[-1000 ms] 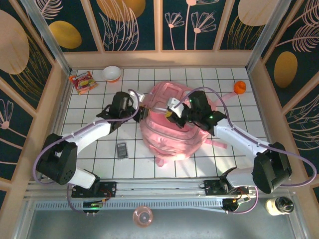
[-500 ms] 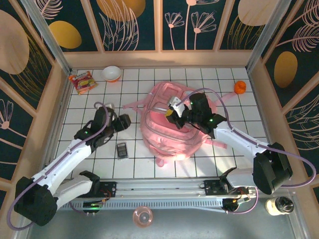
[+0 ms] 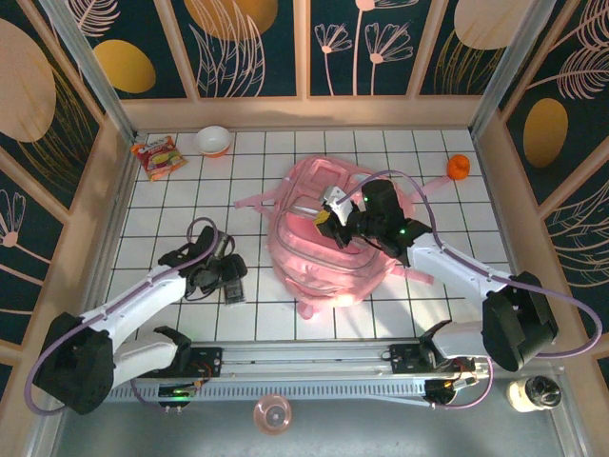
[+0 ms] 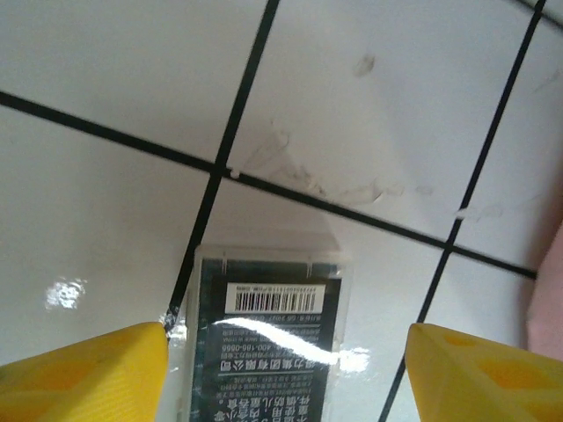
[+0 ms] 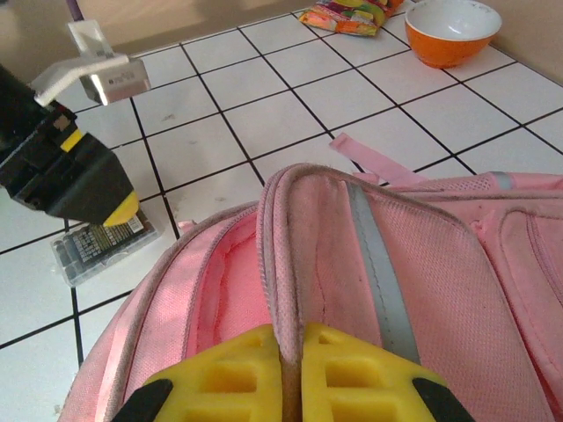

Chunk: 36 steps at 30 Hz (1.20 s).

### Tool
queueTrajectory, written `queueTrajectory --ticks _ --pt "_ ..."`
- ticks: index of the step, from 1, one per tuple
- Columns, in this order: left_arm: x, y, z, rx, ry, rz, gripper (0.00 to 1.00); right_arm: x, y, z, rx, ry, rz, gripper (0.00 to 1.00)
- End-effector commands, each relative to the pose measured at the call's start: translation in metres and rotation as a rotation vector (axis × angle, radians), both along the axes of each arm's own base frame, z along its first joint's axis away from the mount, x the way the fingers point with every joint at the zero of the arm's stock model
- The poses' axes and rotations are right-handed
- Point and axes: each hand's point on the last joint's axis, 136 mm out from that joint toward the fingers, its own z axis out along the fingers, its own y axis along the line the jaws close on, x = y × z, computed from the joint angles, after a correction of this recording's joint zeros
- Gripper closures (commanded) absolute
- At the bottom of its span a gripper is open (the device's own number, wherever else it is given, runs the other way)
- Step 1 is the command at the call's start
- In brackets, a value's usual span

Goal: Pack books, pencil case, and school supplies into a backpack

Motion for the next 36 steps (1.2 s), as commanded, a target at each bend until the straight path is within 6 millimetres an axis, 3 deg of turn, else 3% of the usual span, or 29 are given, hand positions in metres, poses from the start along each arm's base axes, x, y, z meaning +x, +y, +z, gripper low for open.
queueTrajectory --ticks 1,5,15,21,29,36 --pt "-0.015 -0.003 -0.009 0.042 0.079 -0.044 0.29 -0.004 0.013 0.022 0.074 -0.062 0.071 1.00" --pt "-0.018 0.003 -0.013 0.085 0.096 -0.012 0.31 -0.004 0.015 0.021 0.067 -0.062 0.083 1.00" --pt "-0.018 -0.005 -0.021 0.121 0.139 -0.062 0.32 -0.010 0.017 0.017 0.065 -0.057 0.112 1.00" --pt "-0.019 -0.001 -0.031 0.170 0.166 -0.086 0.40 -0.010 0.016 0.013 0.057 -0.055 0.113 1.00" --pt "-0.032 0.011 -0.048 0.240 0.229 -0.119 0.36 -0.010 0.015 0.008 0.040 -0.053 0.120 1.00" --pt "-0.029 0.001 -0.044 0.201 0.233 -0.137 0.33 -0.010 0.014 0.007 0.034 -0.053 0.119 1.00"
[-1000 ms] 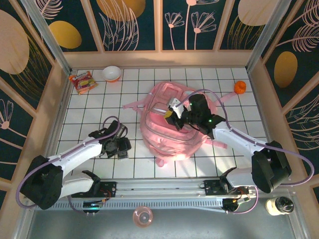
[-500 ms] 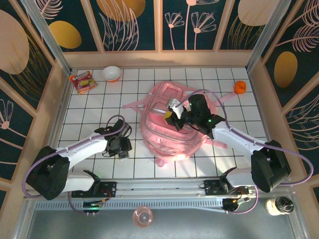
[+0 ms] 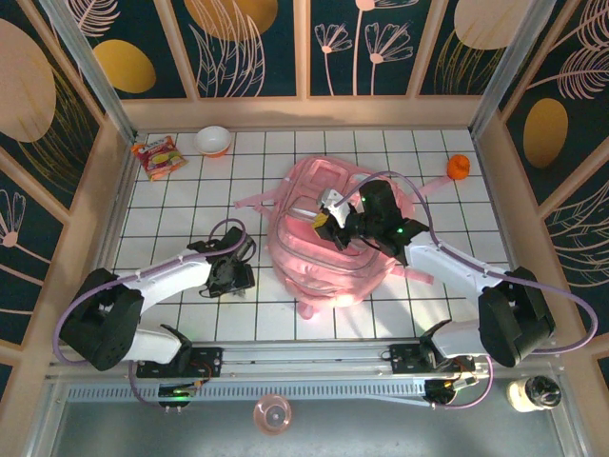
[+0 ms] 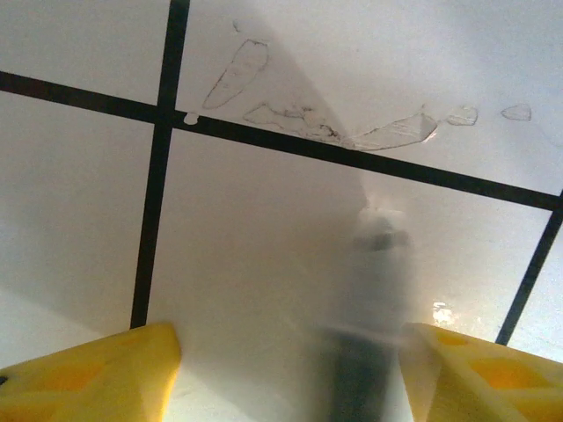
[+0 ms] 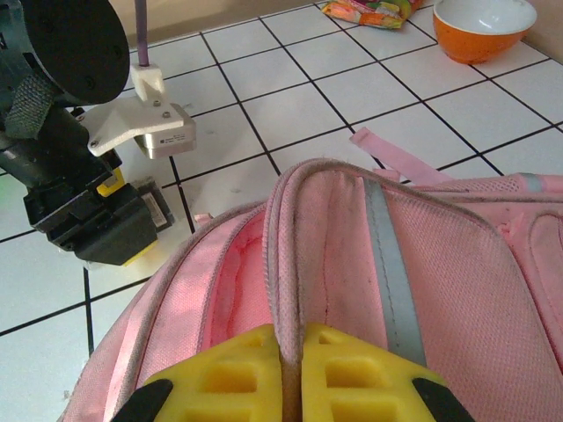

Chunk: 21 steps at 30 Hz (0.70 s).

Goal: Pack books, pencil case, and school supplies into a backpack

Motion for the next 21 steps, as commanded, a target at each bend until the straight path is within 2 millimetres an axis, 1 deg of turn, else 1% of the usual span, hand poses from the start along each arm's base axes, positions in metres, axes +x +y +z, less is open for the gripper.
queueTrajectory --ticks 1,8,13,15,18,20,21 --pt "-0.019 0.010 -0.010 0.044 0.088 -0.013 0.34 -0.005 0.010 0.015 0.045 -0.056 0.069 1.00" --pt "-0.008 0.003 0.005 0.012 0.037 -0.012 0.58 -0.005 0.009 0.017 0.041 -0.059 0.070 1.00" --pt "-0.007 0.001 0.010 -0.001 0.024 -0.013 0.62 -0.006 0.010 0.021 0.045 -0.060 0.073 1.00" --pt "-0.002 -0.002 0.018 -0.021 -0.001 -0.004 0.63 -0.006 0.009 0.022 0.046 -0.062 0.071 1.00" --pt "0.009 -0.015 0.038 -0.105 -0.069 0.018 0.65 -0.005 0.009 0.022 0.053 -0.056 0.062 1.00" --pt "0.013 -0.019 0.047 -0.152 -0.113 0.045 0.69 -0.005 0.009 0.022 0.059 -0.050 0.062 1.00" --pt "0.014 -0.019 0.048 -0.168 -0.129 0.056 0.72 -0.006 0.009 0.022 0.061 -0.046 0.063 1.00"
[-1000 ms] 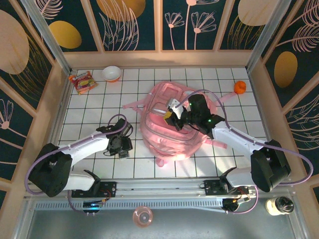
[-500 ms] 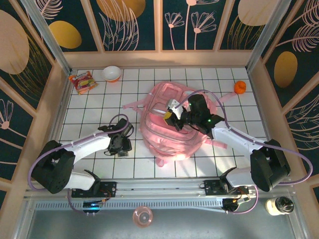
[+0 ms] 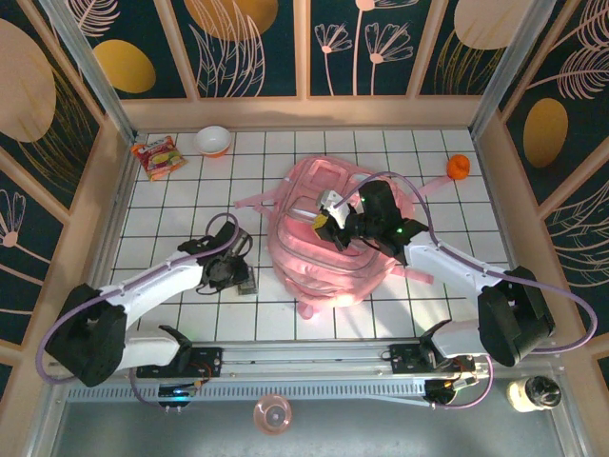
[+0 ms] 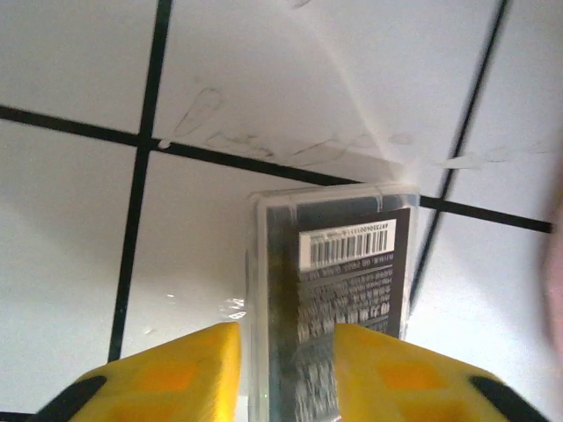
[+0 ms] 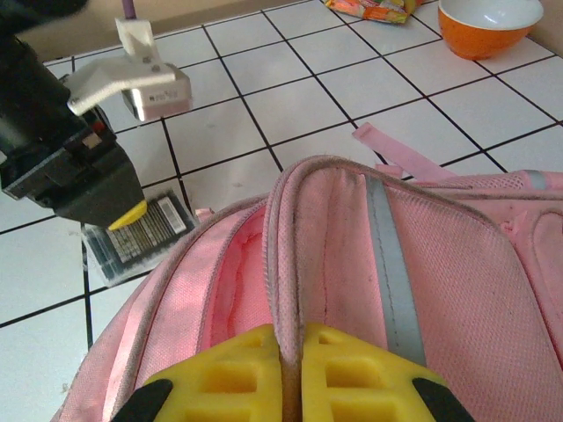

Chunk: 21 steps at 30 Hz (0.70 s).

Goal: Pack books, pencil case, and school supplies into a backpack

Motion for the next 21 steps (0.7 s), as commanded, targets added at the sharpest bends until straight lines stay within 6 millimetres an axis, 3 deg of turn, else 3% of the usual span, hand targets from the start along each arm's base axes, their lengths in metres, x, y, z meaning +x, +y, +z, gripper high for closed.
queueTrajectory --ticks 1,4,8,12,15,21 --pt "0.003 -0.006 0.013 -0.077 -0.045 0.045 0.74 -0.005 0.011 0.026 0.077 -0.044 0.058 1.00" --pt "-0.001 -0.006 0.007 -0.098 -0.050 0.059 0.80 -0.005 0.011 0.028 0.081 -0.042 0.060 1.00" --pt "-0.006 -0.006 -0.001 -0.101 -0.028 0.041 0.52 -0.005 0.011 0.030 0.077 -0.040 0.060 1.00" --pt "-0.009 -0.001 -0.005 -0.011 0.011 -0.031 0.35 -0.007 0.012 0.030 0.072 -0.037 0.064 1.00" --pt "-0.005 -0.003 -0.002 0.026 0.007 -0.068 0.28 -0.007 0.012 0.028 0.068 -0.034 0.061 1.00" --pt "-0.003 -0.014 -0.002 0.069 0.005 -0.117 0.24 -0.007 0.013 0.023 0.060 -0.025 0.064 1.00"
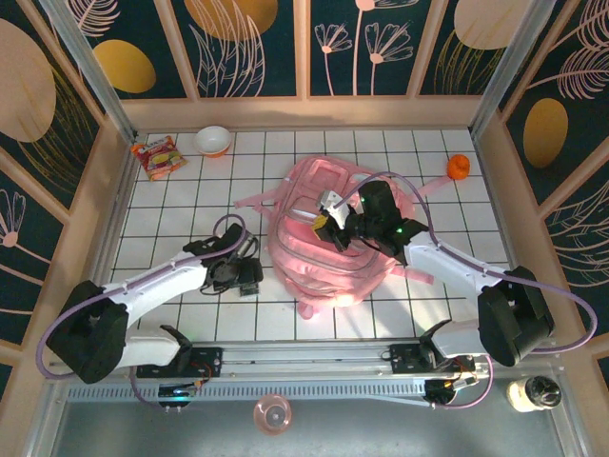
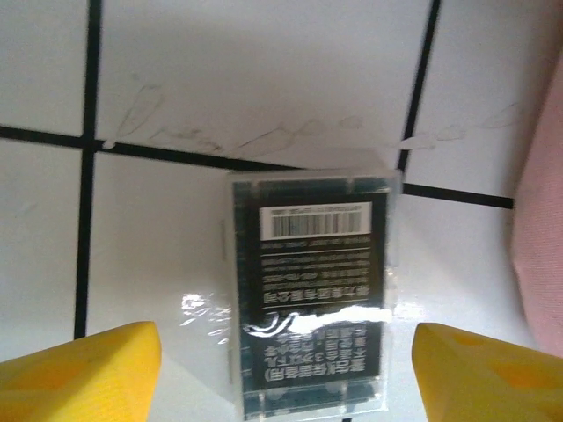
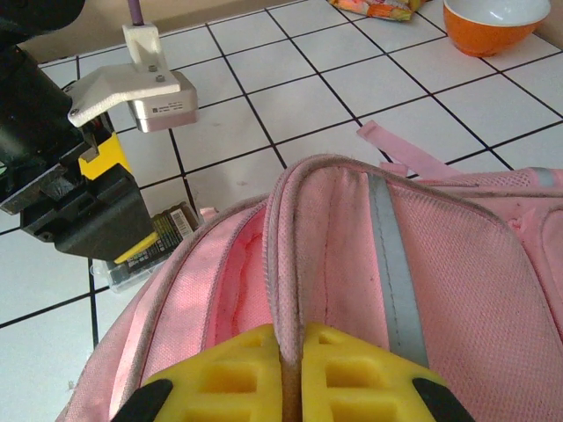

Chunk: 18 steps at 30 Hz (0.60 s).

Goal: Pack books, pencil case, and school supplies into a backpack

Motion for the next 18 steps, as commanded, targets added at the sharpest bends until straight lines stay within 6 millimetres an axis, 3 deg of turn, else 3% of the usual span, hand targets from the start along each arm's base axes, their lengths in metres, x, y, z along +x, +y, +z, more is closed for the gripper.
queueTrajectory --ticks 1,18 --pt "0.000 -0.002 0.001 0.048 0.004 -0.033 0.23 -0.005 0.013 0.023 0.057 -0.033 0.057 1.00" --pt "0.001 -0.001 -0.038 0.145 0.069 -0.056 0.24 -0.009 0.008 0.014 0.033 -0.031 0.064 1.00"
